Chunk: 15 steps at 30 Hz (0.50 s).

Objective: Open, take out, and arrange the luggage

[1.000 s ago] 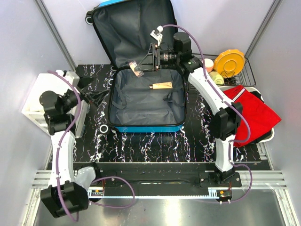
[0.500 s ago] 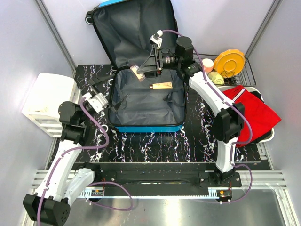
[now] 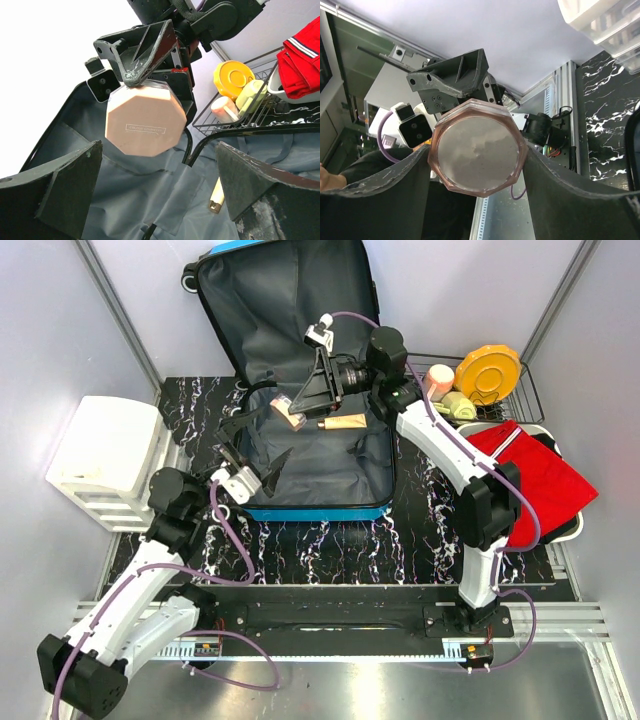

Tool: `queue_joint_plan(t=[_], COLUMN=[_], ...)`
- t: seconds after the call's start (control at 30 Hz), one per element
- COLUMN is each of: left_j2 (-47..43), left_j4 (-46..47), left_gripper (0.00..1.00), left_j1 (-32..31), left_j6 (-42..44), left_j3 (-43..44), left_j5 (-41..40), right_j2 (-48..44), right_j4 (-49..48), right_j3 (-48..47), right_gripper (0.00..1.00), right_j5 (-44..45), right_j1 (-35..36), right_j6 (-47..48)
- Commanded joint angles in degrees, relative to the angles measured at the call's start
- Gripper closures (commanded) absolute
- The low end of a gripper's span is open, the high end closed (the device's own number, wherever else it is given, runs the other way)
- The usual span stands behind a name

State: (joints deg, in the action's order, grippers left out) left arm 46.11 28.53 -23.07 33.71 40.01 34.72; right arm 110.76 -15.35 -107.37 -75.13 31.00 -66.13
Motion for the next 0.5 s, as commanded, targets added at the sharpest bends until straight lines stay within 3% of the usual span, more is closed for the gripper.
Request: queue_joint_plan(t=[0.0,0.27,0.47], left_j2=[0.4,0.7,1.3], left_j4=[7.6,9.1,8.7], left_gripper=[0.01,0.02,0.13], left_j1=[-2.1,-4.9,-5.8], left_j6=[4.1,7.5,8.8], left_j3=[-0.6,-1.7,-1.0], left_j5=[-5.3,-9.3,-9.8], right_j2=[-4.1,-4.1,-3.0], right_j4=[-4.3,-4.6,-5.2], right_j3=[0.4,1.4,0.3], right_gripper=[0.76,0.78,0.78], right_j5=[-2.2,-1.9,-2.2], right_j1=[1.4,2.3,2.9], right_j6=[-1.5,-1.8,-2.5])
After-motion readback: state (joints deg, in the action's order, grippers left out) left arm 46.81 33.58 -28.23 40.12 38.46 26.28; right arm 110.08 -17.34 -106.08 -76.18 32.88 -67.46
